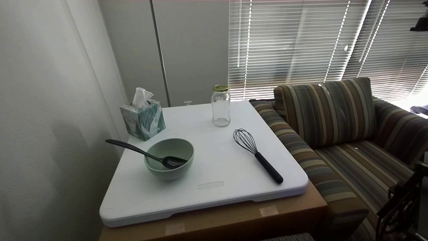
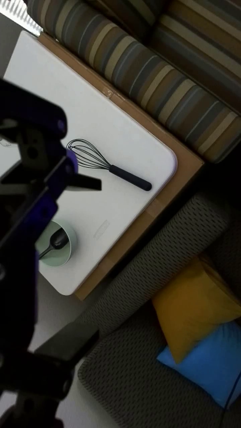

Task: Place the whisk in the center of the table

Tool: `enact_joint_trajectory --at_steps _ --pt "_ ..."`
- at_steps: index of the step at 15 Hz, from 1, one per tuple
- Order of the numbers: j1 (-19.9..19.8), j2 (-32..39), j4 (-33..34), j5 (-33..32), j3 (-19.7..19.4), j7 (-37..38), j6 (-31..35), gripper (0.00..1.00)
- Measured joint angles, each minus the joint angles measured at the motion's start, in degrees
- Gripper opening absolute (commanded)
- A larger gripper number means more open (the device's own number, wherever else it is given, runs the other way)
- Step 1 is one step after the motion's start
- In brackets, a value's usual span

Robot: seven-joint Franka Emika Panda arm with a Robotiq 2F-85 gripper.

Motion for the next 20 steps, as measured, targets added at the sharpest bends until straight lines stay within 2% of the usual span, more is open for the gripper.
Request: enact_joint_trajectory --at_steps 4,9,12,14,17,20 --pt "-0.1 -0.7 -1.8 -0.3 0.3 -0.1 2.5 1.0" --pt "-1.8 -2.0 -11.9 -0.5 0.3 0.3 18.8 1.0" --pt "-4.1 -1.2 -18.4 -1.0 -0.3 0.4 29.4 1.0" --pt "-5.3 0.7 -20.9 -1.9 -1.2 0.4 34.0 1.0" --pt "-5.6 5.1 -21.0 -2.8 -2.1 0.1 35.9 1.0" --pt "-5.6 6.2 -20.8 -2.8 -2.2 0.2 36.3 1.0"
